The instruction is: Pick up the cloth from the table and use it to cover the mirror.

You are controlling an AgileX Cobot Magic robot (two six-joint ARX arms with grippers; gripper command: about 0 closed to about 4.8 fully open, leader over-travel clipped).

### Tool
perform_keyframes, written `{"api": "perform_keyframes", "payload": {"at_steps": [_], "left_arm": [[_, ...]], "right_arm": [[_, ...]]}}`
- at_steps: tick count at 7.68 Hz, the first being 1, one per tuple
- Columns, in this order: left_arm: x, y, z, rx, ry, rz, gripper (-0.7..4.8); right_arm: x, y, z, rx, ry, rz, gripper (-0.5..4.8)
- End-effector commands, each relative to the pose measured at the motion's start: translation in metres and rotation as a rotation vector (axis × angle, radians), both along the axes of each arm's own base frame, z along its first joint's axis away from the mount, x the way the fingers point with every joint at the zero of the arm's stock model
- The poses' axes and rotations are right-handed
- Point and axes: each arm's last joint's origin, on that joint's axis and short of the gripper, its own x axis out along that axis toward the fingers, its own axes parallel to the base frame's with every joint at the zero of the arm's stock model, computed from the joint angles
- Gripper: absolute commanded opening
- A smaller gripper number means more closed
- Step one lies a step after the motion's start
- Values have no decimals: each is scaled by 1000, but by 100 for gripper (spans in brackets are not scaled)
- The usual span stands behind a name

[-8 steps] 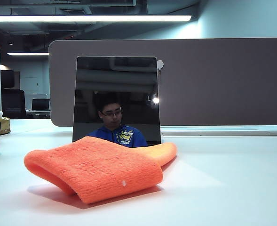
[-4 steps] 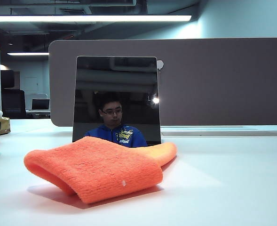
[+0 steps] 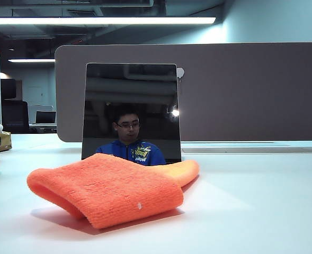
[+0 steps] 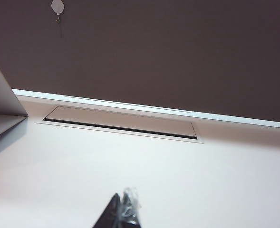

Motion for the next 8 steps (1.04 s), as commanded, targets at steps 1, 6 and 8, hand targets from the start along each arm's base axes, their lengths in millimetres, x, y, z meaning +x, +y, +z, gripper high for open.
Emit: {"api": "perform_keyframes", "payload": {"at_steps": [1,6,8], "left_arm": [[-1,-4,5,-20,-25,-128,-5],[-3,-11,111,-50,184,-384,-5],[21,-16,115,-59,289,-450,-5]], "right_arm": [[-2,0,7,3,-31,0,-1],[-10,3,145,-86,242,114,-1],[11,6,159,-79,343,187,-1]]}}
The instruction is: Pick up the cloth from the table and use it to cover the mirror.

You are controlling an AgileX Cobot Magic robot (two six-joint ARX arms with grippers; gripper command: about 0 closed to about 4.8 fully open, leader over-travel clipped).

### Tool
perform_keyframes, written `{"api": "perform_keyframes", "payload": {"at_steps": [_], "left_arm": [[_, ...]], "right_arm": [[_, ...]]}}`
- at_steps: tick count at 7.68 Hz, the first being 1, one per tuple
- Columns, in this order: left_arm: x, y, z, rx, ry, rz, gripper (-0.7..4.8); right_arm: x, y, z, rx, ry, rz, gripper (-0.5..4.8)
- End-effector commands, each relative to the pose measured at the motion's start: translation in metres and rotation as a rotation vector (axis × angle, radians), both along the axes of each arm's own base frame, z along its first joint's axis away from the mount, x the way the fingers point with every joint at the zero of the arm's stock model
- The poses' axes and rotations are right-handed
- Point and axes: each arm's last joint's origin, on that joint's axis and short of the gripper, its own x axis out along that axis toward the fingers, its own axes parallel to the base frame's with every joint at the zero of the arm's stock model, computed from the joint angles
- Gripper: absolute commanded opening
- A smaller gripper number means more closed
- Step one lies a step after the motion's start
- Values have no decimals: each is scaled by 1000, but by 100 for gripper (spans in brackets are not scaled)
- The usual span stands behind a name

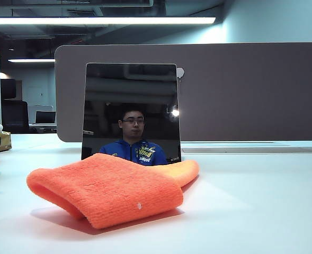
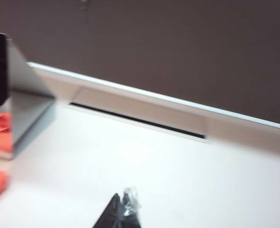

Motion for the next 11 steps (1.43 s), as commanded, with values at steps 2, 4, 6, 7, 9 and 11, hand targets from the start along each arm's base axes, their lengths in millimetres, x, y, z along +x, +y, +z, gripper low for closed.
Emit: {"api": "perform_keyframes", "payload": {"at_steps": [2,4,6,7,9,11], "left_arm": [[43,-8,-11,23,203,-101,-5],[51,-12,-18,5,250,-176,-5],[55,-16,-22,-47,284,-311,-5],[59,-18,-28,-76,345,-371,-5],[65,-18,-36,-78,409,-365,-4],[78,-20,-47,-80,459,-356,-4]], "right_arm": [[52,9,-1,48,267,191,-1],[74,25,-16,67,382,340,-1],[90,53,-27,44,426,478,-1],[99,86,-35,15,413,616,-1],[111,107,-45,1,414,674,-1],[152,127,-73,11,366,652,-1]]}}
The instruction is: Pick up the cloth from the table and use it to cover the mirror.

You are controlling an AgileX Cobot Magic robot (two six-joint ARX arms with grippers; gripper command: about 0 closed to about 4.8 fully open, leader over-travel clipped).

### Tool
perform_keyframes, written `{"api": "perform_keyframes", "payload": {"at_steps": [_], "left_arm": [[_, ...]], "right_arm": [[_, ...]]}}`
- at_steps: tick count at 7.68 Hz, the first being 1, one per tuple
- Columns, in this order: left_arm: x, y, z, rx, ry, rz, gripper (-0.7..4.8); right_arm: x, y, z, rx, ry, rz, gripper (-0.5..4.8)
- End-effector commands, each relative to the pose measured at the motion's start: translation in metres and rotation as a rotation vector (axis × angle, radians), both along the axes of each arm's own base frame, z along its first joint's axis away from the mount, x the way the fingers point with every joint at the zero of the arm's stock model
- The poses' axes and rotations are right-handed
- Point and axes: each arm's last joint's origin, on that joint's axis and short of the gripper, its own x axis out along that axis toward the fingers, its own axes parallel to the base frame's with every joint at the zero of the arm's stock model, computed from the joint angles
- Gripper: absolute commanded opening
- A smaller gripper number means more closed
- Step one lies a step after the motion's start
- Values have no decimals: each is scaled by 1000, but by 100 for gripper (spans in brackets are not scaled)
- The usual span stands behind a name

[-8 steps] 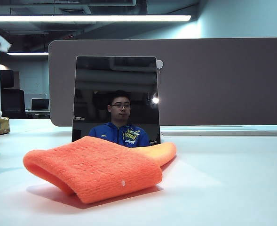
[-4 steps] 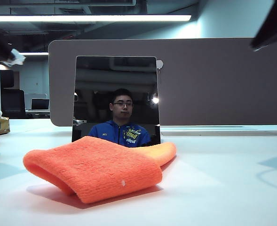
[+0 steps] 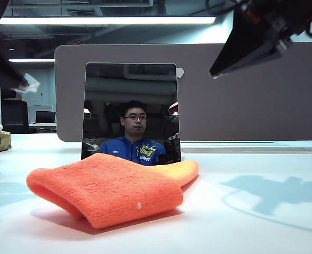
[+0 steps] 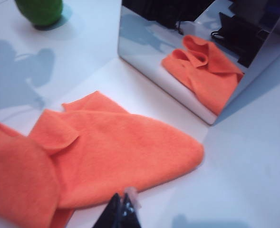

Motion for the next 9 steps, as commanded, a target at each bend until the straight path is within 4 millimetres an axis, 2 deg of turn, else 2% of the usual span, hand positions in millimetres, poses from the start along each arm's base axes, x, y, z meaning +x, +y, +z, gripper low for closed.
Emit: {"api": "perform_keyframes", "payload": {"at_steps": [1,2,3,4,5,7,8,9], "left_arm": [[10,-2,-4,-2,8,-5,-3],[10,-2,-4,-2,8,-6,-2],[10,-2,-4,-5,9,-10,34],[10,-2,-4,-7,10,-11,114],[10,-2,-4,-7,10,-11,135],[10,-2,-4,-6,10,-10,135],[10,-2,-4,-6,10,-10,135],[10,-2,-4,-6,10,-10,135]], "right_arm": [[39,18,-23,47,-52,-39,-1],[46,20,-29,65,-21,-65,-1],[51,22,-38,62,9,-79,29],[56,24,-49,51,50,-109,105],[62,27,-61,47,97,-123,122],[70,31,-65,52,128,-138,160],[101,46,-79,10,298,-170,217],[100,46,-80,2,310,-172,217]]}}
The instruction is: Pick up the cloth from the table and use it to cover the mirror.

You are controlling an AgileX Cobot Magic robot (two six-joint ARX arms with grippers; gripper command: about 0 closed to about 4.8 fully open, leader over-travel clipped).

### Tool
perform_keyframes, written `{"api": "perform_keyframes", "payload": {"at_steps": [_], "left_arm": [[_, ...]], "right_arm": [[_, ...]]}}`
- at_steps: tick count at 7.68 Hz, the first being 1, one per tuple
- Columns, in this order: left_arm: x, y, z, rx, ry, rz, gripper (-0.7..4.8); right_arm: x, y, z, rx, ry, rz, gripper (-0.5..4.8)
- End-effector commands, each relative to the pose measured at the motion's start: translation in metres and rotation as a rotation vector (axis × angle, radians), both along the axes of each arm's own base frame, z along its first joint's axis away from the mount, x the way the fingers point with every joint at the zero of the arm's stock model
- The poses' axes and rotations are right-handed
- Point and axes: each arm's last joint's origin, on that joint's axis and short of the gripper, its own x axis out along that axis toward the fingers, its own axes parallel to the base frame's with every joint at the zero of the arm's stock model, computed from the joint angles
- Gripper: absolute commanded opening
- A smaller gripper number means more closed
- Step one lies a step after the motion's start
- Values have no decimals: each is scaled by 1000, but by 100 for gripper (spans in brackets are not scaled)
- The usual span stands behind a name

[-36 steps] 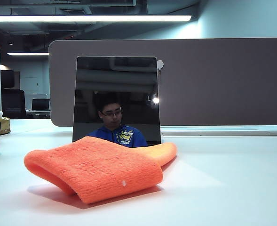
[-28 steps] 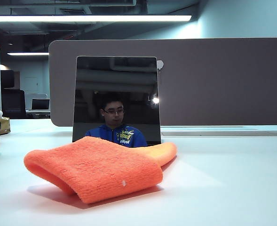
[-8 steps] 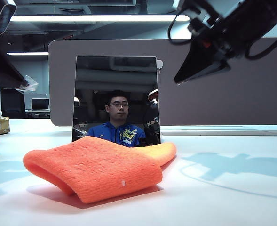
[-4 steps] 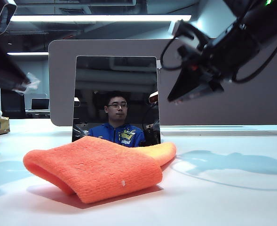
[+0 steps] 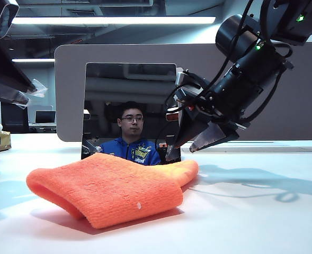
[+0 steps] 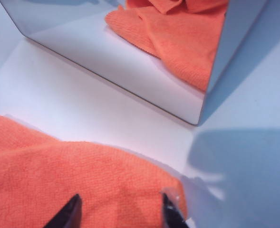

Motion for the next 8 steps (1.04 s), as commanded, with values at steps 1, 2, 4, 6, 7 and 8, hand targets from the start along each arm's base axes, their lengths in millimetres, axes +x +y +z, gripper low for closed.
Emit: {"api": "perform_keyframes", "payload": {"at_steps": [1,2,4,6,7,8], "left_arm": [[1,0,2,-4,-18,-4,135],[1,0,2,-4,-18,-4,135],[1,0,2,-4,-19,-4,135],[1,0,2,-5,-18,-4,135],[1,0,2,-5,-18,-4,135],[1,0,2,-5,-17,-4,135]], "right_arm": [[-3,-1,0,-15,44,4,217],[-5,-2,-2,-24,62,4,217],[-2,-1,1,-10,28,3,197],[0,0,2,-3,-1,-4,198],[0,0,0,-8,4,-7,198],[2,1,-8,-22,28,-11,203]]}}
